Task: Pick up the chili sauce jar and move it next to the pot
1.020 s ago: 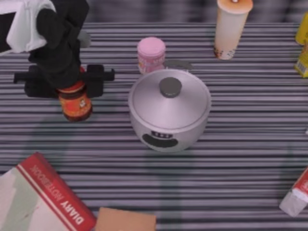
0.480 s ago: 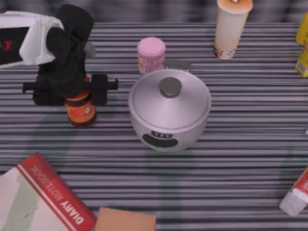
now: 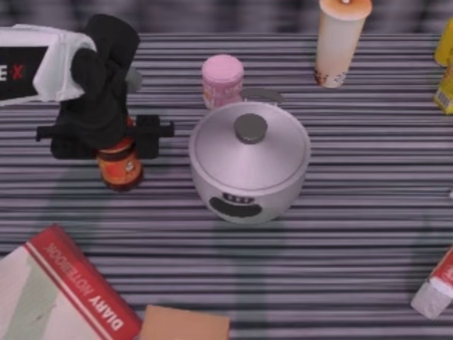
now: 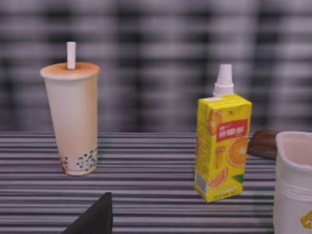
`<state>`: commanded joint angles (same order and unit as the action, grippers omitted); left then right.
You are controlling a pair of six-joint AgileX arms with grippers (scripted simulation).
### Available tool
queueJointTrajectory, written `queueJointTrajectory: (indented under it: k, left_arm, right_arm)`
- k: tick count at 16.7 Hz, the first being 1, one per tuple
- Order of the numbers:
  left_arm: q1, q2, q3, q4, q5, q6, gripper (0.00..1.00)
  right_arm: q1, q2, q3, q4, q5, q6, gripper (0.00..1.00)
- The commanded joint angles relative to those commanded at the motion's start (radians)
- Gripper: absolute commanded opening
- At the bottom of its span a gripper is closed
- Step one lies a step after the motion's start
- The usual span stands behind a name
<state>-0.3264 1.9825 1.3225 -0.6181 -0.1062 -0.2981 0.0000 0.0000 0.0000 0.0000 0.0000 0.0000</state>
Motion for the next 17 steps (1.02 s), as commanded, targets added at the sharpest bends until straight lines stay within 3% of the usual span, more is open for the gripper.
queueJointTrajectory:
  k: [11, 17]
  left_arm:
    - [0.000, 0.000, 0.000, 0.000, 0.000, 0.000, 0.98]
    - [0.000, 0.000, 0.000, 0.000, 0.000, 0.000, 1.00]
  right_arm:
    - [0.000, 0.000, 0.000, 0.000, 0.000, 0.000, 1.00]
    - [0.000, 0.000, 0.000, 0.000, 0.000, 0.000, 1.00]
